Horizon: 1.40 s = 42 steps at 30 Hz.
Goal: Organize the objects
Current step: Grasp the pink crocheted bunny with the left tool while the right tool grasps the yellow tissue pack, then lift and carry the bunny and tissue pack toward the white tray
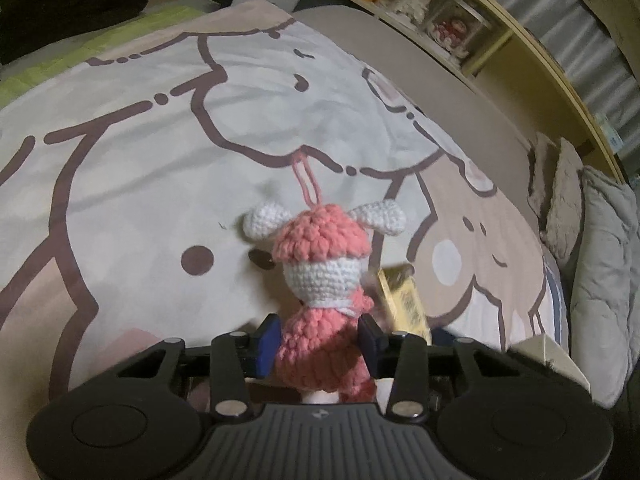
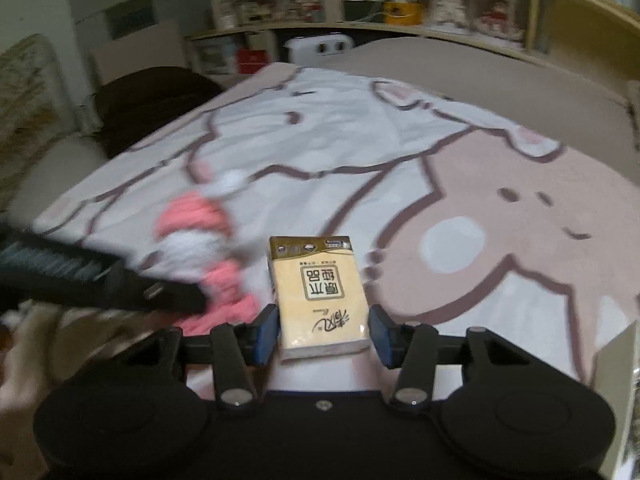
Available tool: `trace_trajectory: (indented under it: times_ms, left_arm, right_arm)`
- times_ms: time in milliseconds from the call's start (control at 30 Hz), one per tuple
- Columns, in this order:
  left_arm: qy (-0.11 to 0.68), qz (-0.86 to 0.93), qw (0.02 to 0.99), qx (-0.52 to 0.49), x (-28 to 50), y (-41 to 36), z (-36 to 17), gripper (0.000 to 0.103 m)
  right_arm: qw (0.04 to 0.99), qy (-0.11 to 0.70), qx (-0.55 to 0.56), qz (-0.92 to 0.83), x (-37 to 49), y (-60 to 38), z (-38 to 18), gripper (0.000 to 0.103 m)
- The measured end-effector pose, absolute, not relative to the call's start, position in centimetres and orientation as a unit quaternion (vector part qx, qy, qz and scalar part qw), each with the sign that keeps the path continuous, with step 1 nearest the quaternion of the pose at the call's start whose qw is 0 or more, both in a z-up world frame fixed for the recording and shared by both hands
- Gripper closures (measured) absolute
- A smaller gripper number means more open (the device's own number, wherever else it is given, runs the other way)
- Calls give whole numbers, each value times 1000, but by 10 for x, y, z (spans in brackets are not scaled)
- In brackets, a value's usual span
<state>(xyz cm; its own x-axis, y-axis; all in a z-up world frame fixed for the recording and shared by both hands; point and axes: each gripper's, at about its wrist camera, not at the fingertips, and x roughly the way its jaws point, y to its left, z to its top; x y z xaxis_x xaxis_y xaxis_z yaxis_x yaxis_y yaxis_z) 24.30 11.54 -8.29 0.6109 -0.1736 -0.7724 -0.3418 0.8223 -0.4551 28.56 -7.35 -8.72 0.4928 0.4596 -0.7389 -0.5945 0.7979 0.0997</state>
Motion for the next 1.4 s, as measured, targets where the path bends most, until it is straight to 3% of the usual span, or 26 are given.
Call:
trace_trajectory:
  times_ms: [333, 467, 533, 800, 833, 867, 900, 967, 1133, 1200, 1233, 1400]
  left_arm:
    - [440, 59, 850, -284, 248, 121, -89, 50]
    - [439, 55, 845, -300, 250, 125, -96, 51]
    - [439, 49, 843, -306, 250, 124, -97, 57]
    - [441, 47, 846, -294, 249, 122, -92, 60]
    - [440, 46, 846, -296, 249, 122, -91, 60]
    - [439, 47, 847, -296, 248, 122, -90, 60]
    - [437, 47, 849, -293, 248, 122, -88, 61]
    - [432, 47, 853, -290, 247, 122, -84, 61]
    - [429, 49, 853, -294, 244, 124, -81, 62]
    - [429, 50, 852, -295, 243, 124, -80, 62]
    - [429, 50, 852, -295, 243, 124, -80, 62]
    - [429, 50, 852, -296, 243, 124, -80, 62]
  right_arm:
    - [852, 397, -107, 325, 264, -56, -81, 59]
    - [852, 402, -107, 318, 266, -54, -84, 59]
    - [851, 408, -99, 316, 269, -54, -85, 59]
    - [846, 438, -70, 294, 291, -44, -90, 45]
    - [846, 443, -70, 290, 293, -44, -93, 49]
    - [844, 450, -66, 283, 294, -45, -95, 68]
    - [843, 457, -55, 278, 296, -48, -97, 78]
    - [846, 454, -39, 277, 295, -54, -96, 79]
    - [850, 450, -48, 269, 287, -58, -92, 73]
    - [853, 448, -49, 263, 286, -61, -90, 57]
    - [857, 444, -50, 258, 286, -62, -89, 55]
    - [866, 434, -38, 245, 289, -62, -83, 56]
